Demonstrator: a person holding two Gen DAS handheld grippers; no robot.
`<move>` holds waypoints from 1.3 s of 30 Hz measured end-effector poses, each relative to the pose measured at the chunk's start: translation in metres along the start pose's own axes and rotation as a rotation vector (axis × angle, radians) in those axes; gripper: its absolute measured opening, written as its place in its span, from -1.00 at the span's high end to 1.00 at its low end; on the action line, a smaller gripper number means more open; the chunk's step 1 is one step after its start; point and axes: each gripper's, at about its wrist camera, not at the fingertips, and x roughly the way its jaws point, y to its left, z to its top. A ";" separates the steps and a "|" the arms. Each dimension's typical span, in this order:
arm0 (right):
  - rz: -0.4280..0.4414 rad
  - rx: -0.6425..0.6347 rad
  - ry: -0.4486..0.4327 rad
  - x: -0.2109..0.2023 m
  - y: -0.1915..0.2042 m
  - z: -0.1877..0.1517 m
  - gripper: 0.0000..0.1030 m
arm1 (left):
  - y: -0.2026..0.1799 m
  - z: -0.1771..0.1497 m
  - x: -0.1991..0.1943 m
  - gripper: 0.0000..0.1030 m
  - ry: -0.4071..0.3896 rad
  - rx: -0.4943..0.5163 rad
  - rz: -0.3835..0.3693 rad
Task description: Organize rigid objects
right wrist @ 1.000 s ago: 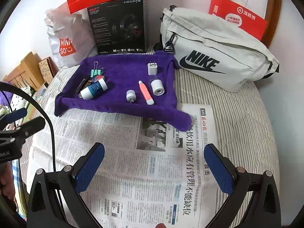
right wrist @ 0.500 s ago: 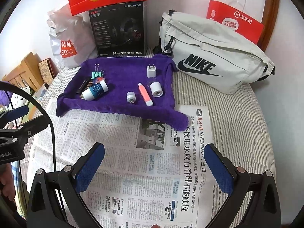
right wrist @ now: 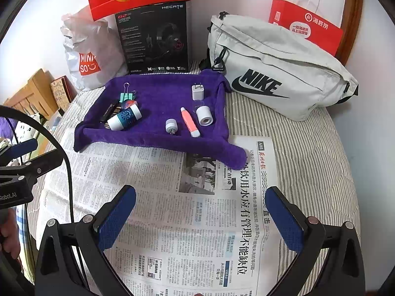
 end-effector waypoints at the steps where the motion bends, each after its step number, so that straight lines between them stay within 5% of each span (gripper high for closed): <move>1: -0.002 0.001 -0.002 -0.001 0.000 0.000 -0.99 | 0.000 0.000 0.000 -0.96 0.000 -0.001 0.000; 39: -0.005 0.014 -0.013 -0.007 -0.005 0.000 -0.99 | -0.003 0.000 -0.003 -0.96 -0.001 0.023 0.002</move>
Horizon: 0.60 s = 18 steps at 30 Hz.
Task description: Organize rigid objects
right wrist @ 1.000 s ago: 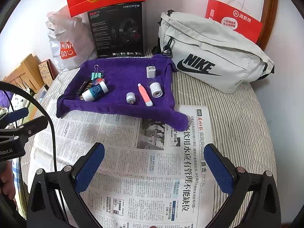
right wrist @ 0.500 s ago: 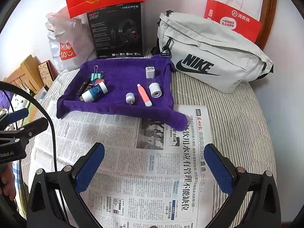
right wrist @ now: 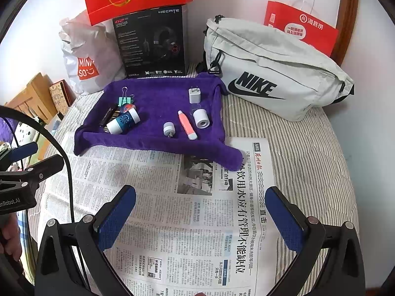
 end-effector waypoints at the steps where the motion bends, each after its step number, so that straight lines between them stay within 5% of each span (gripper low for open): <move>1: -0.001 0.000 0.001 0.000 0.000 0.000 -0.99 | 0.000 0.000 0.000 -0.96 -0.001 0.001 0.000; 18: -0.011 -0.003 0.002 -0.001 0.000 0.002 -0.99 | 0.003 0.001 -0.001 -0.99 -0.007 0.000 -0.001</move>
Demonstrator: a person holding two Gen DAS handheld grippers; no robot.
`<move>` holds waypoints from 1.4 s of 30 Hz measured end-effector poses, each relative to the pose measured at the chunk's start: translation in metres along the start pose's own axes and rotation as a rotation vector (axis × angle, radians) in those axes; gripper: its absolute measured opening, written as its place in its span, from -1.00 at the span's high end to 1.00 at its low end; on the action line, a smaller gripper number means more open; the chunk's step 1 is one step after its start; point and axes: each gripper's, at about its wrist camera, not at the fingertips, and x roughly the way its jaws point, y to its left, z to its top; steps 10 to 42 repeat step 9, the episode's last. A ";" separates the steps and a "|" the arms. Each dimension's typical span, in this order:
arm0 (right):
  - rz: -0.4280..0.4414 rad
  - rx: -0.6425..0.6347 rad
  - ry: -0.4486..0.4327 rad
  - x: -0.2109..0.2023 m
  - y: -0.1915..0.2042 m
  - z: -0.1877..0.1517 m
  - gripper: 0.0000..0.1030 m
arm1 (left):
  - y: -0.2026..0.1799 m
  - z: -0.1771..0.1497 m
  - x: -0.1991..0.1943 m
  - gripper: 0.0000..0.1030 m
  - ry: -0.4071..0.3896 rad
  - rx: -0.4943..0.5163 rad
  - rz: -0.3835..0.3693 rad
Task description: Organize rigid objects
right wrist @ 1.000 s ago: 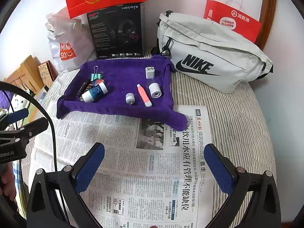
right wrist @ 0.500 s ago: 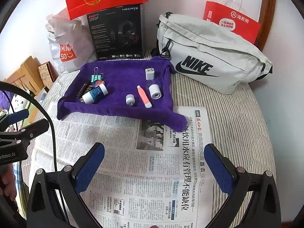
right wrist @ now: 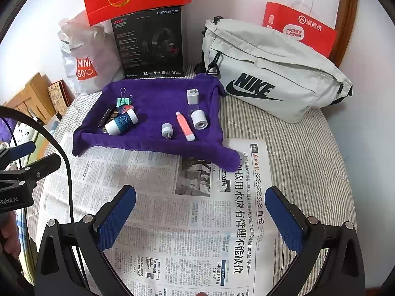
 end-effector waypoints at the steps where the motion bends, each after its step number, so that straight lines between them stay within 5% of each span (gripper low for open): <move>1: 0.000 -0.002 0.001 0.000 0.001 0.000 -0.99 | 0.001 0.000 0.000 -0.99 0.001 -0.002 0.000; 9: 0.010 -0.010 0.005 0.007 0.004 0.003 -0.99 | 0.001 0.002 0.000 -0.99 -0.049 0.023 -0.006; 42: 0.010 -0.010 0.005 0.007 0.004 0.003 -0.99 | 0.001 0.002 0.000 -0.99 -0.049 0.023 -0.006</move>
